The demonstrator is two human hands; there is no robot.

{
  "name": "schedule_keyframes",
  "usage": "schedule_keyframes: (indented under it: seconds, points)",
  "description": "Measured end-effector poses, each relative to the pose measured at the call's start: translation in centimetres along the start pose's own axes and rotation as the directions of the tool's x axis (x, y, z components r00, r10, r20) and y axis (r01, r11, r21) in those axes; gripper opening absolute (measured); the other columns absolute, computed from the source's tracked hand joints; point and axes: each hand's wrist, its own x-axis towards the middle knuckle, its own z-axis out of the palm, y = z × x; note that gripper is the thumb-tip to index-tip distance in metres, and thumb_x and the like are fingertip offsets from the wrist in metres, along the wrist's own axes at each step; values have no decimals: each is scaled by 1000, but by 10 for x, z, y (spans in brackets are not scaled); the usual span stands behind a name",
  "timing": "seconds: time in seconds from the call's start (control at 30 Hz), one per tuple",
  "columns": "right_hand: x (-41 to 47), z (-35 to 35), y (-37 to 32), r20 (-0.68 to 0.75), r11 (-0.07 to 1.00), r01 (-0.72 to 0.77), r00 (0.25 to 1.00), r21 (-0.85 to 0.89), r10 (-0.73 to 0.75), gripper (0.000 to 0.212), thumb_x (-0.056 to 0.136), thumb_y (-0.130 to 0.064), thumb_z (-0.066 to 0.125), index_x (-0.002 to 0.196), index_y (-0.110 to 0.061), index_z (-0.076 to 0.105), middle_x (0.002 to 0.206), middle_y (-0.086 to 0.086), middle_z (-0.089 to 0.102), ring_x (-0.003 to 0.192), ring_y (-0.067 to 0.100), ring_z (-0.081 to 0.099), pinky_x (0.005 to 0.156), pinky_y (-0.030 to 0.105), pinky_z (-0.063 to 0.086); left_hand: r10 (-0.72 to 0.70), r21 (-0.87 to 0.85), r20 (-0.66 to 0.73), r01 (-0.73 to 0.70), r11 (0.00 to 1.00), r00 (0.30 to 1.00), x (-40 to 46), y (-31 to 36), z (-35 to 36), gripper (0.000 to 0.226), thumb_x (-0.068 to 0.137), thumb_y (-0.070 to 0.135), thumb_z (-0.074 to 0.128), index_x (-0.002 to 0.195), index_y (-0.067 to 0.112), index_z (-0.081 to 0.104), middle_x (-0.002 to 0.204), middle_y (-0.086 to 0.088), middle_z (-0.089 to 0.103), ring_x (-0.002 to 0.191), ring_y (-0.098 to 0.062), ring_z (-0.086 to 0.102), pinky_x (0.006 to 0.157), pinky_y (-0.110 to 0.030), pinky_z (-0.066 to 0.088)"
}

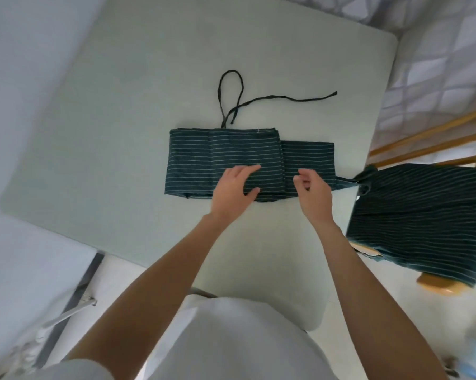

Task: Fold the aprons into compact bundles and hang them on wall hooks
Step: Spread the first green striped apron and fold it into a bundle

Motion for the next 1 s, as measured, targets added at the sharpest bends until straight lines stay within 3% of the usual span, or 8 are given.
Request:
schedule_keyframes:
  seconds: [0.07,0.17,0.3,0.5,0.6,0.7,0.87,1.0]
  points:
    - [15,8,-6,22,999,16,1000,-47,-15,34,95,-27,52,125,-9,54,114,5,62,99,15,57,88,29,46,0,157,-197,31,987,981,-16,-25,-18,63,79,28,70,136,27,43,134,0,48,124,-20,40,103,-44,36]
    - [36,21,-15,43,988,16,999,-156,-10,39,94,-33,53,125,-10,52,116,6,61,103,22,58,90,39,48,-216,209,-342,298,931,915,-40,-68,-36,88,71,38,76,143,23,28,145,-10,32,131,-29,32,106,-51,28]
    - [55,39,-28,16,967,-64,997,-245,70,47,90,-37,59,125,-6,50,118,12,58,106,28,57,87,39,46,-583,-219,-229,542,811,779,-52,-92,-49,92,73,36,78,144,15,23,136,-11,48,117,-26,53,98,-44,43]
    - [64,49,-44,9,972,-183,982,-148,187,36,88,-30,63,113,-5,56,109,10,64,99,25,61,74,29,43,-637,-490,-273,466,737,721,-43,-86,-48,54,78,13,75,123,18,44,102,1,65,80,-10,64,82,-32,55]
    - [48,25,-47,-59,993,-77,996,-94,72,24,91,-26,59,103,-6,62,97,3,64,86,16,57,73,25,40,-472,-351,-347,354,867,811,-43,-88,-42,47,82,6,69,123,15,47,100,4,61,82,-12,60,73,-21,53]
    - [27,-7,-29,-201,989,-74,978,-124,48,16,91,-21,56,93,-6,61,86,0,58,78,15,51,68,24,34,-146,5,-298,155,988,943,-46,-101,-33,44,82,-3,63,122,14,55,111,-5,60,93,-19,57,78,-29,54]
    - [24,-22,24,-175,945,-283,951,-162,255,27,90,-22,59,110,-4,60,108,14,65,99,32,60,82,34,43,118,310,-124,-75,948,985,-40,-110,-33,51,73,-9,65,119,12,62,112,-11,59,99,-29,54,75,-35,53]
    - [36,-30,30,-204,965,-224,960,-139,194,29,92,-30,56,111,-7,56,106,11,67,99,32,61,92,42,44,162,368,-62,-128,921,985,-34,-110,-37,54,71,-7,66,121,11,61,113,-10,59,101,-30,54,83,-41,53]
